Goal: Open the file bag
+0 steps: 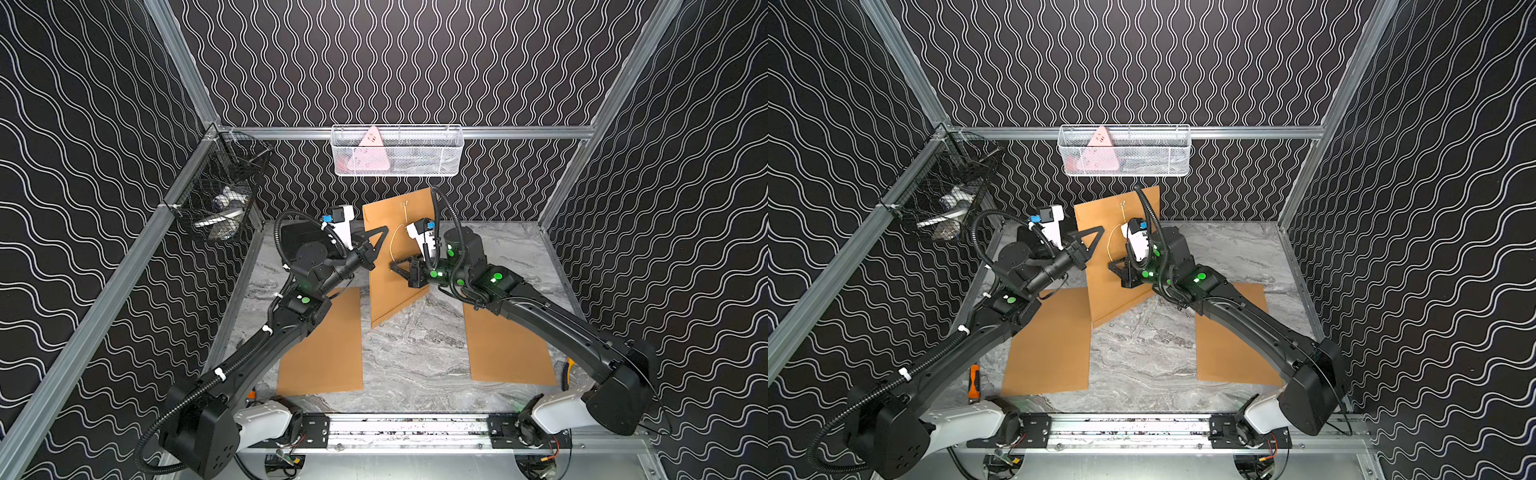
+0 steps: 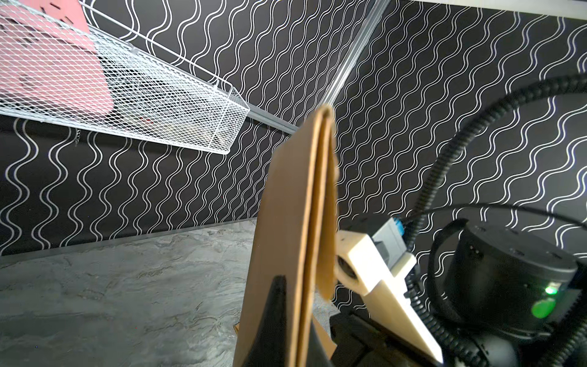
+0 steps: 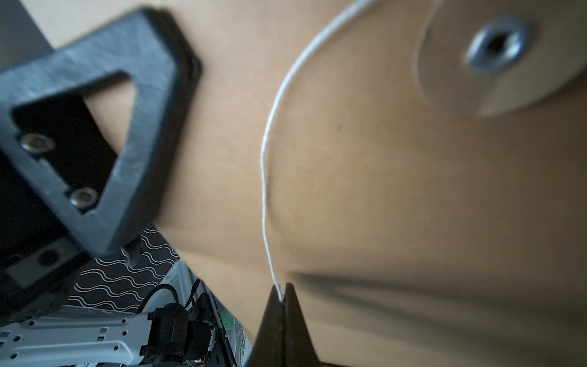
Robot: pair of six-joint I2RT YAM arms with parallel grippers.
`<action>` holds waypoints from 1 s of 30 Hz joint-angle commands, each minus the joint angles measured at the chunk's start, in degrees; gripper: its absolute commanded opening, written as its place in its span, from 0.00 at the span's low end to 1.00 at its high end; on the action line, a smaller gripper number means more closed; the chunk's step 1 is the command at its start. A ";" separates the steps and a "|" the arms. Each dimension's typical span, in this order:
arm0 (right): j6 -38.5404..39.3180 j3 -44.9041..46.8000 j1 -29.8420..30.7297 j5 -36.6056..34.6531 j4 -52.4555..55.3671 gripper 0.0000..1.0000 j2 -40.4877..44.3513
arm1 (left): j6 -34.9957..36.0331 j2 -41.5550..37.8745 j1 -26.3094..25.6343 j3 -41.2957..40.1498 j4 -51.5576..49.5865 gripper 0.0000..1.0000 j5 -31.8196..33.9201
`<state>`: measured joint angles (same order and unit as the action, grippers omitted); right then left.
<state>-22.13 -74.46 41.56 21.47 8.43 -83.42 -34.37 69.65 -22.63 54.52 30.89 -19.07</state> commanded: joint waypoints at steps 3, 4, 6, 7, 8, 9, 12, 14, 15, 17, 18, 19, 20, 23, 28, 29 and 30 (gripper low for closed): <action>-1.51 1.57 0.16 -0.20 -3.76 0.00 0.71 | -0.11 0.06 -0.04 1.19 3.21 0.00 1.31; -1.56 1.83 0.14 -0.29 -3.85 0.00 0.73 | -0.02 -0.04 -0.02 1.28 3.08 0.00 1.47; -1.60 2.27 0.16 -0.47 -3.93 0.00 0.88 | 0.26 -0.12 0.04 1.55 2.79 0.00 1.73; -1.60 2.51 0.13 -0.47 -3.94 0.00 0.96 | 0.43 -0.13 -0.02 1.68 2.69 0.00 1.76; -1.68 2.80 0.18 -0.63 -3.94 0.00 1.05 | 0.61 -0.21 -0.02 1.77 2.44 0.00 1.84; -1.68 3.01 0.14 -0.73 -3.94 0.00 1.13 | 0.77 -0.30 -0.04 1.86 2.33 0.00 1.93; -1.95 4.06 0.19 -1.25 -4.35 0.00 1.54 | 1.51 -0.72 0.04 2.16 1.68 0.00 2.28; -2.26 4.91 0.13 -1.56 -4.91 0.00 1.85 | 1.97 -0.89 0.03 2.42 1.08 0.00 2.45; -2.22 5.07 0.16 -1.69 -4.82 0.00 1.94 | 2.18 -0.99 0.03 2.58 0.80 0.00 2.52; -2.38 5.38 0.19 -1.83 -4.91 0.00 2.03 | 2.53 -1.10 -0.04 2.80 0.41 0.00 2.55; -2.39 5.67 0.17 -1.96 -4.90 0.00 2.11 | 2.60 -1.26 0.02 2.94 0.31 0.00 2.46; -2.39 5.80 0.14 -2.13 -4.90 0.00 2.12 | 2.64 -1.30 0.04 2.96 0.26 0.00 2.46; -2.26 5.95 0.18 -2.37 -4.79 0.00 2.12 | 2.73 -1.40 -0.04 2.96 0.22 0.00 2.54; -1.85 6.11 0.18 -3.23 -4.35 0.00 2.20 | 2.90 -1.63 -0.02 2.87 0.05 0.00 2.63; -1.19 6.60 0.10 -5.52 -3.71 0.00 2.94 | 3.48 -2.32 0.11 2.65 -0.56 0.00 2.63; -1.03 6.84 0.10 -6.42 -3.68 0.00 3.21 | 3.65 -2.50 0.11 2.61 -0.73 0.00 2.63; -0.91 7.17 0.10 -7.18 -3.68 0.00 3.50 | 3.74 -2.63 0.10 2.52 -0.88 0.00 2.72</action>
<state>-23.99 -67.75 41.60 17.19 5.96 -80.77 -31.66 67.61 -22.63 56.99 28.86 -16.71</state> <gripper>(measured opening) 0.049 0.050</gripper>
